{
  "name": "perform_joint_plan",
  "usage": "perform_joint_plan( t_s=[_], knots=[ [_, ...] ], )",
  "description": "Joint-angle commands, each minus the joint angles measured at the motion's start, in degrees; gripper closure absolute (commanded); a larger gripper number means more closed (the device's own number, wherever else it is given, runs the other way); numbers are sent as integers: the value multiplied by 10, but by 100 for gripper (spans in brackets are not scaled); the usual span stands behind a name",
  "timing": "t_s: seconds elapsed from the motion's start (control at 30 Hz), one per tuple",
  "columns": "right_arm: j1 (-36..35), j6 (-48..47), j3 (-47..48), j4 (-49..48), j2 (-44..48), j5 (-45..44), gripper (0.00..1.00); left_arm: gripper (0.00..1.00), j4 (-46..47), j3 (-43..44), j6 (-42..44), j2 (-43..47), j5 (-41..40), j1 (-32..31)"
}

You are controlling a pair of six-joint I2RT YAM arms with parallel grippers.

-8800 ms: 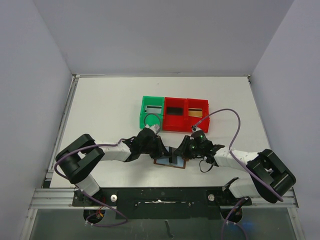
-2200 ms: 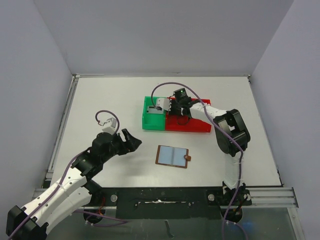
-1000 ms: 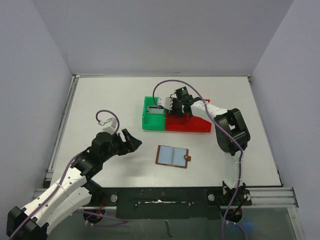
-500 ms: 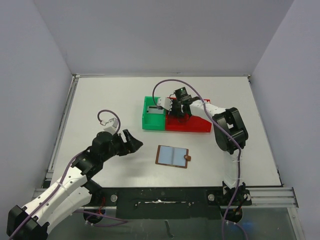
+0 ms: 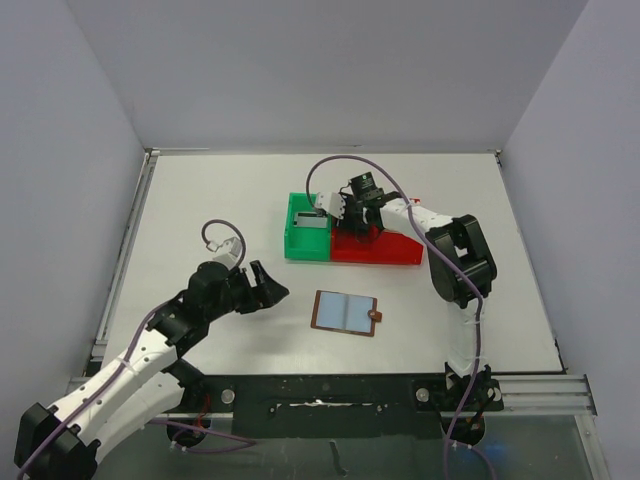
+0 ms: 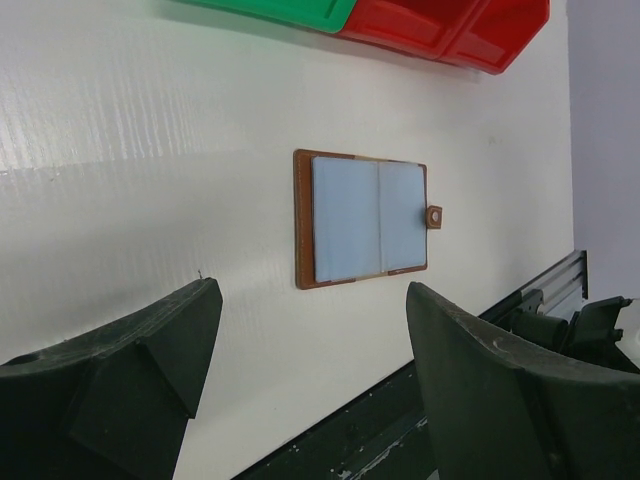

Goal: Take the credit cards out of the card holder

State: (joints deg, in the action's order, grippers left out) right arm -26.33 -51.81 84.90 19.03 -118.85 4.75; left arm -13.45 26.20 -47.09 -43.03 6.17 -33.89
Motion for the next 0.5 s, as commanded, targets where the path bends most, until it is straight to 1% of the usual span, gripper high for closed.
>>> perform_joint_plan(
  t_s=[0.0, 0.1, 0.17, 0.47],
  knots=[
    [7, 11, 24, -6, 10, 6, 55, 27, 33, 26, 7, -7, 22, 5],
    [10, 19, 27, -6, 12, 20, 53, 27, 39, 26, 8, -14, 28, 5],
    [12, 20, 29, -3, 13, 32, 49, 27, 44, 28, 9, -20, 34, 6],
    [20, 37, 34, -11, 23, 51, 43, 27, 61, 31, 14, -52, 66, 7]
  ],
)
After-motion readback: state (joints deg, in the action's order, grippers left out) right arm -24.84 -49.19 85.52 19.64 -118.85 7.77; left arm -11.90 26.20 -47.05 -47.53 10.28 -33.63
